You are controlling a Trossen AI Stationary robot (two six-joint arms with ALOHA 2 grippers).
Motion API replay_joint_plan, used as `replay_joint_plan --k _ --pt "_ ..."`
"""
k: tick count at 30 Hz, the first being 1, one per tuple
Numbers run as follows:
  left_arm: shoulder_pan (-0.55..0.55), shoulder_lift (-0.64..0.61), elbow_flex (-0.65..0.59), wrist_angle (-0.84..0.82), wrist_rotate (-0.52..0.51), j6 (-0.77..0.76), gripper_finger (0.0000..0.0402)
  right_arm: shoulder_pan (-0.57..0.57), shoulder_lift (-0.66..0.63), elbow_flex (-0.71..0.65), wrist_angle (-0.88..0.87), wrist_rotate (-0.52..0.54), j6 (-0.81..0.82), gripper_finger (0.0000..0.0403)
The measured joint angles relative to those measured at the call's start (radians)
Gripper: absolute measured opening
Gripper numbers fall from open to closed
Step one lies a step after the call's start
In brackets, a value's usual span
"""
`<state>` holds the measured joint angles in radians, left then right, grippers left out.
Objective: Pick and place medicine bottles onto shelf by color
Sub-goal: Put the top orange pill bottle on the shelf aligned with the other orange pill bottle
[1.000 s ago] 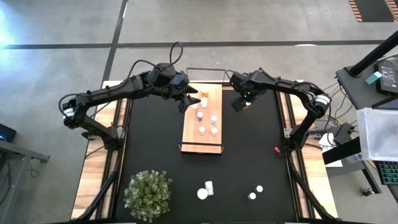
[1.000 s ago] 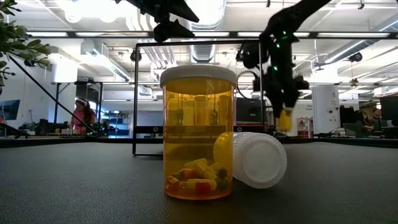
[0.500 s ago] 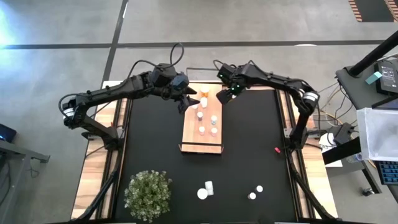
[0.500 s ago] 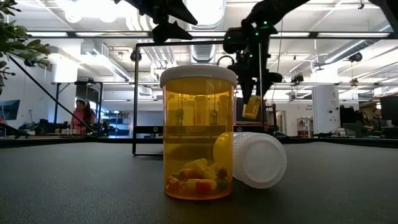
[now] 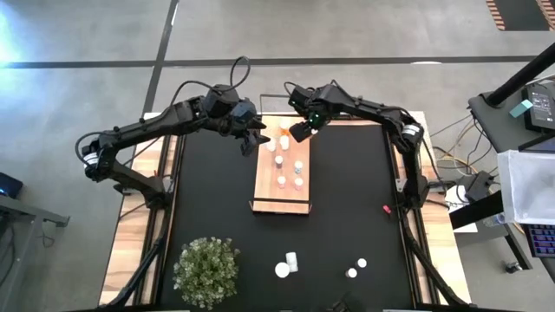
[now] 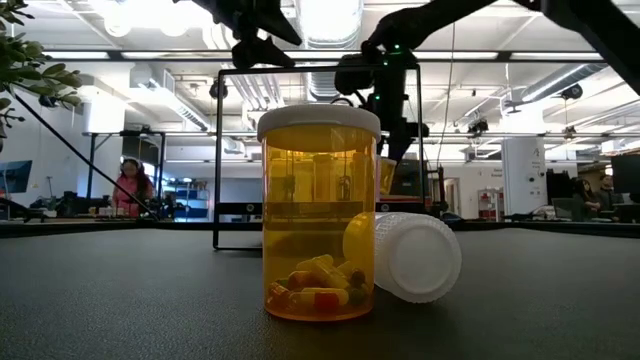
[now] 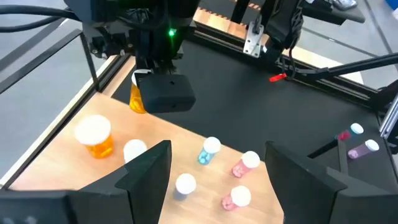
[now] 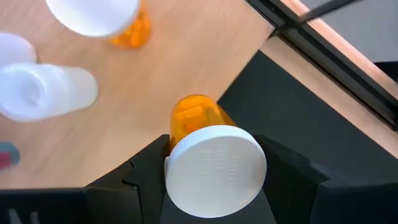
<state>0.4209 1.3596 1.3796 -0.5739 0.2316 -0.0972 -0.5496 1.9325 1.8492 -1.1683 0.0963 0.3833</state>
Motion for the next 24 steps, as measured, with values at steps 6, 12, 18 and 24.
replay_joint_plan --k 6,12,18,24 --pt "0.024 -0.014 0.0 -0.031 -0.001 0.033 0.0241 0.002 0.094 0.124 -0.053 0.001 -0.001 0.0208" --pt "0.047 -0.027 0.0 -0.076 0.0 0.057 0.0241 0.004 0.166 0.191 -0.066 0.001 -0.024 0.0208" --pt "0.079 -0.039 0.0 -0.091 -0.001 0.086 0.0241 0.004 0.181 0.208 -0.075 0.001 -0.028 0.0208" --pt "0.097 -0.04 0.0 -0.091 0.0 0.091 0.0241 0.004 0.181 0.204 -0.044 0.001 -0.039 0.0211"
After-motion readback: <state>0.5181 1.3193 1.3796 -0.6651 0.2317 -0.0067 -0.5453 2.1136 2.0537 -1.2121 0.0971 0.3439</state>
